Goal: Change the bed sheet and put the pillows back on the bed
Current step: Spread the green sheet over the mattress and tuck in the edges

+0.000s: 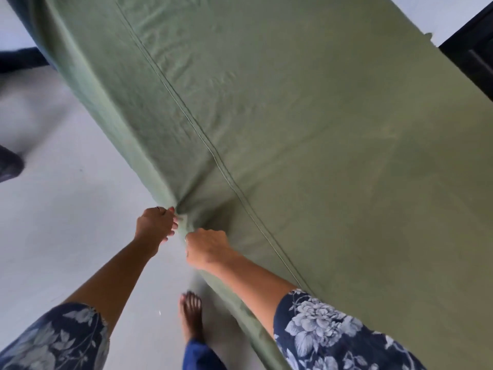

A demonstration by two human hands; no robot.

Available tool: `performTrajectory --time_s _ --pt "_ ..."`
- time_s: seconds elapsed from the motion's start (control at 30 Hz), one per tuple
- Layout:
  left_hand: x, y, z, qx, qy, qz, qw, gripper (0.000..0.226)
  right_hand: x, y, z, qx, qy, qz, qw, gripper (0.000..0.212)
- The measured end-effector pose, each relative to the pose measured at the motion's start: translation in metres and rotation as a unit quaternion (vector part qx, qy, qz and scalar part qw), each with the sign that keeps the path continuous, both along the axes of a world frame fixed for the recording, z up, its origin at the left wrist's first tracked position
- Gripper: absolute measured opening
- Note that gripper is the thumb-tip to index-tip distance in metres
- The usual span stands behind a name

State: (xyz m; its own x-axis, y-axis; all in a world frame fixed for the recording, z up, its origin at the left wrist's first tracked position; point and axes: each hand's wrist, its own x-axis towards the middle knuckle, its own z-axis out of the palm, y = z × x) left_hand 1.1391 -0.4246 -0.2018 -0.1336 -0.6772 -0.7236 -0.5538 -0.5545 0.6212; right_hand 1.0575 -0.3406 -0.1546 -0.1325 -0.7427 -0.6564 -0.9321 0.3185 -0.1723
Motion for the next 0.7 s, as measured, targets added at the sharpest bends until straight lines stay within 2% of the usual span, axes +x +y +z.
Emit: performTrajectory --time_s 0.2,0.33,0.47,0.6,0.7 --pt "-0.013 -0.103 0.002 -0.055 -0.022 0.028 0.998 0.040 -0.028 -0.122 0.004 -0.144 0.056 -0.022 0.988 0.032" --pt "-0.031 -0.165 -0.014 -0.091 -0.076 0.018 0.993 0.055 -0.041 -0.174 -0.012 -0.116 0.075 0.019 0.990 0.038" --pt "-0.030 -0.188 -0.022 -0.157 -0.134 -0.063 0.976 0.038 -0.042 -0.182 -0.025 -0.117 0.012 0.048 0.992 0.022" --pt "-0.005 -0.191 -0.014 -0.191 -0.143 0.015 0.971 0.040 -0.031 -0.199 -0.020 -0.104 -0.046 0.067 0.991 0.025" --pt "-0.005 -0.192 -0.021 -0.126 -0.118 0.068 0.983 0.044 -0.027 -0.215 -0.018 -0.065 -0.044 0.126 0.989 0.024"
